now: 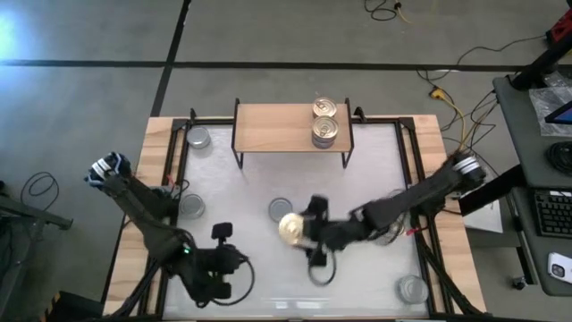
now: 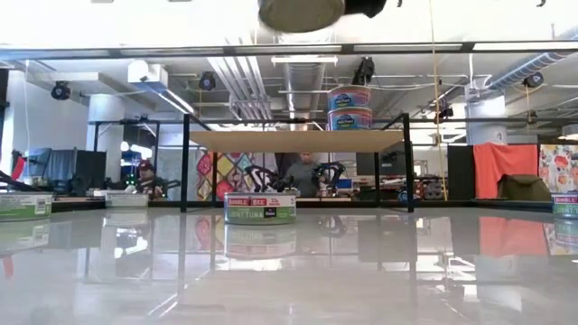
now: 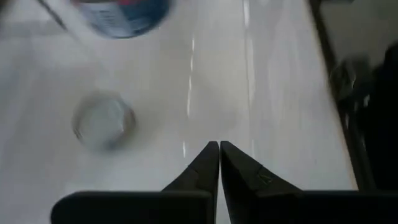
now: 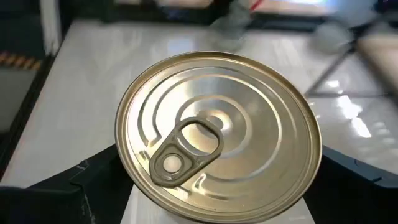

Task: Stack canned seafood by type on shelf
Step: Stack the blue tuna can on top of the blue tuna can on the shelf

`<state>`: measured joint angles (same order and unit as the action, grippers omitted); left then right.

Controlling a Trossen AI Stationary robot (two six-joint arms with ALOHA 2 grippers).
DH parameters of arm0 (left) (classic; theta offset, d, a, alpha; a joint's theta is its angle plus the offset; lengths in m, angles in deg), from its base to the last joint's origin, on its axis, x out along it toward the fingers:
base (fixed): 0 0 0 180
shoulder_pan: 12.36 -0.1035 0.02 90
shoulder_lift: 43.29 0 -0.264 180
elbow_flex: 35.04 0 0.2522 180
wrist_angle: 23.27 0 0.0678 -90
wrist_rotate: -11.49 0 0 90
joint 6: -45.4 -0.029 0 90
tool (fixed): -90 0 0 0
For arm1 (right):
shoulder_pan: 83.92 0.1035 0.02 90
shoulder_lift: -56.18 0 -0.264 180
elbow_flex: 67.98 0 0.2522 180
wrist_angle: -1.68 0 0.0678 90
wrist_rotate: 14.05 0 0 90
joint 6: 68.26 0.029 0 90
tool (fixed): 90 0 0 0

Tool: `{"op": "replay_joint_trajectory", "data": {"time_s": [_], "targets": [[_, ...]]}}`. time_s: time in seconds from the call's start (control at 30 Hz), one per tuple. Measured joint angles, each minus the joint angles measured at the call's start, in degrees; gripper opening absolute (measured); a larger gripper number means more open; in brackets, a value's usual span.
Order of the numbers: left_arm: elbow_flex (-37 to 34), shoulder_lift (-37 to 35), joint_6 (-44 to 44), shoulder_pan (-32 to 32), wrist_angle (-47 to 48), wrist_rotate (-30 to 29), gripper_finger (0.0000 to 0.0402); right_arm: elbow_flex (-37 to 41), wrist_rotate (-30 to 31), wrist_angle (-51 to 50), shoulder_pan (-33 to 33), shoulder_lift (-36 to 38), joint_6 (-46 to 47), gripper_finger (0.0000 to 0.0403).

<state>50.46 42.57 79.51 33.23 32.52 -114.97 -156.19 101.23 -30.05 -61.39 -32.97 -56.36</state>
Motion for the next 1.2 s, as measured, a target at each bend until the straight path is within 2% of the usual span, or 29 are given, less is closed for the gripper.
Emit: {"op": "replay_joint_trajectory", "data": {"time_s": [0.13, 0.3, 0.4, 0.5, 0.7, 0.87, 1.0, 1.2], "targets": [[-3.2, -3.22, -12.1, -2.61, -8.69, -1.41, 0.0, -0.03, 0.42, -4.01, -6.06, 6.8, -3.3, 0.0365], [-7.11, -7.2, -23.97, -9.81, -15.34, 1.76, 0.0, -0.07, -0.77, -5.41, -16.17, 13.86, -8.87, 0.0365], [-8.79, -9.72, -28.42, -16.41, -15.85, 5.95, 0.0, -0.09, -4.81, -5.78, -24.27, 16.82, -11.72, 0.0365], [-9.9, -12.83, -33.36, -24.31, -17.9, 11.45, 0.0, -0.09, -11.45, -5.88, -33.85, 18.23, -13.72, 0.0365], [-10.17, -17.13, -41.98, -40.72, -23.38, 23.37, 0.0, -0.68, -29.9, -5.79, -52.78, 16.04, -17.74, 0.0365], [-9.88, -18.18, -45.56, -53.92, -26.19, 34.97, 0.0, -3.86, -41.36, -5.69, -63.63, 13.08, -20.66, 0.0365], [-9.56, -17.3, -48.16, -63.67, -29.94, 41.66, 0.0, -5.99, -45.68, -5.75, -68.64, 10.18, -22.43, 0.0365], [-9.53, -14.04, -50.55, -74.83, -34.29, 51.94, 0.0, -6.8, -46.74, -5.82, -69.94, 6.76, -30.11, 0.0365]]}}
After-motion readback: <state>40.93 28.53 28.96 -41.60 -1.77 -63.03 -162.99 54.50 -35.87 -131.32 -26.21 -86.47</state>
